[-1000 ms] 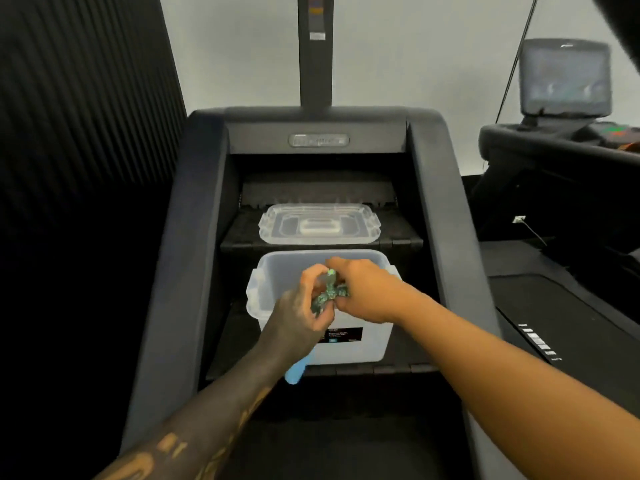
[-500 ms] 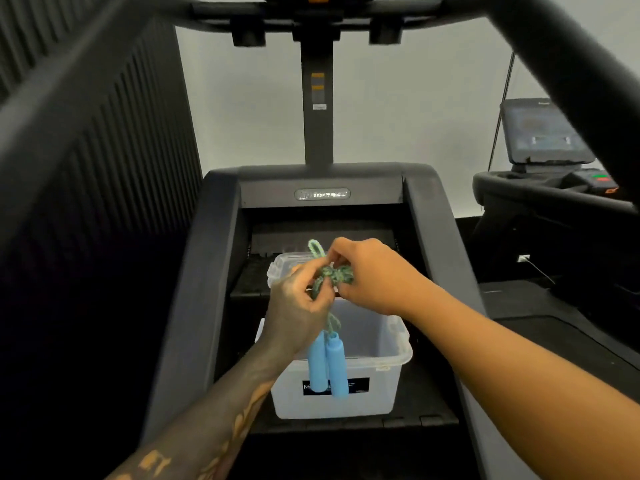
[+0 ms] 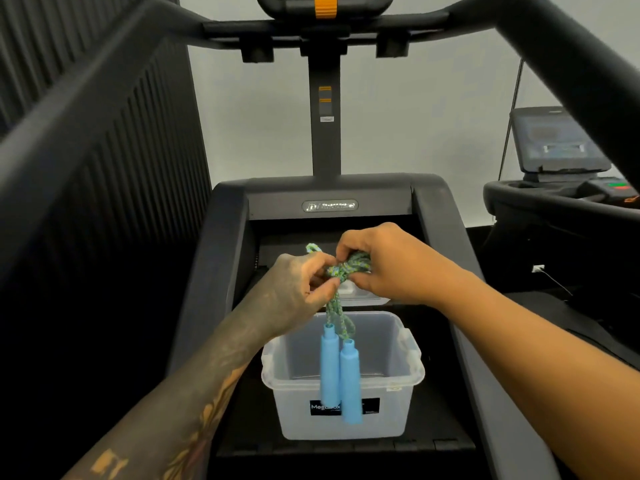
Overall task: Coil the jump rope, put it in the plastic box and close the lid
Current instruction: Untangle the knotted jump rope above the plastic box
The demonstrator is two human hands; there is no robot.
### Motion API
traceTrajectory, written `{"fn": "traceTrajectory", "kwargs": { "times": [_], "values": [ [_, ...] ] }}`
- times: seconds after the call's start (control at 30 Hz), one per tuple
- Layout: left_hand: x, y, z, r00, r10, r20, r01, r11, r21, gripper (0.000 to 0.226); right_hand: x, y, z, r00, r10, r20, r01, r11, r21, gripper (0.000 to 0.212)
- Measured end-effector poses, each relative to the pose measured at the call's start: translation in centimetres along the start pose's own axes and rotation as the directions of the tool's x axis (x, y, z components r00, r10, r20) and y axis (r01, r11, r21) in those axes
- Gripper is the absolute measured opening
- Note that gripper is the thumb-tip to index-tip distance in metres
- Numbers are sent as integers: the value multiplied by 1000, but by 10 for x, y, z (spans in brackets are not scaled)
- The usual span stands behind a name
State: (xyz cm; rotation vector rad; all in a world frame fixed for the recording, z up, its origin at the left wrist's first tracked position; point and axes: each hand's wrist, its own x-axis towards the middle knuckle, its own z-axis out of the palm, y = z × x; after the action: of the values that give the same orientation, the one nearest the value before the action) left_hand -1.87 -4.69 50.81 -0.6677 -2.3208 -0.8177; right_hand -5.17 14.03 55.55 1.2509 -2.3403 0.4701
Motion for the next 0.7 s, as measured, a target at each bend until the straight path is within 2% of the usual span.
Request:
{"fn": "traceTrajectory", "kwargs": {
  "times": [0.27,0.33,0.4,0.47,0.57,0.63,0.7],
  "values": [
    [11,4,-4,997,-26,-75,21,997,-77,14,5,0,-10,999,-28,-15,29,999,28,22],
    [13,8,-6,991,-95,-90,74,974,-212,12,4,0,-15,999,-33,-39,35,998,59,20],
    [14,12,-6,971,-217,-95,156,886,-437,14,6,1,-19,998,-19,-63,26,994,104,20],
    [15,16,-2,942,-304,-141,176,807,-565,14,10,2,-18,996,-19,-86,25,998,63,21],
    [16,21,6,901,-355,-250,132,772,-622,13,13,-1,-7,953,-67,-294,6,979,-202,28],
    [15,22,9,874,-334,-354,94,829,-551,11,8,-14,-2,860,-67,-506,-88,957,-275,21],
    [15,21,11,834,-279,-476,66,907,-417,11,4,-27,5,785,-108,-610,-140,928,-344,7]
  ]
}}
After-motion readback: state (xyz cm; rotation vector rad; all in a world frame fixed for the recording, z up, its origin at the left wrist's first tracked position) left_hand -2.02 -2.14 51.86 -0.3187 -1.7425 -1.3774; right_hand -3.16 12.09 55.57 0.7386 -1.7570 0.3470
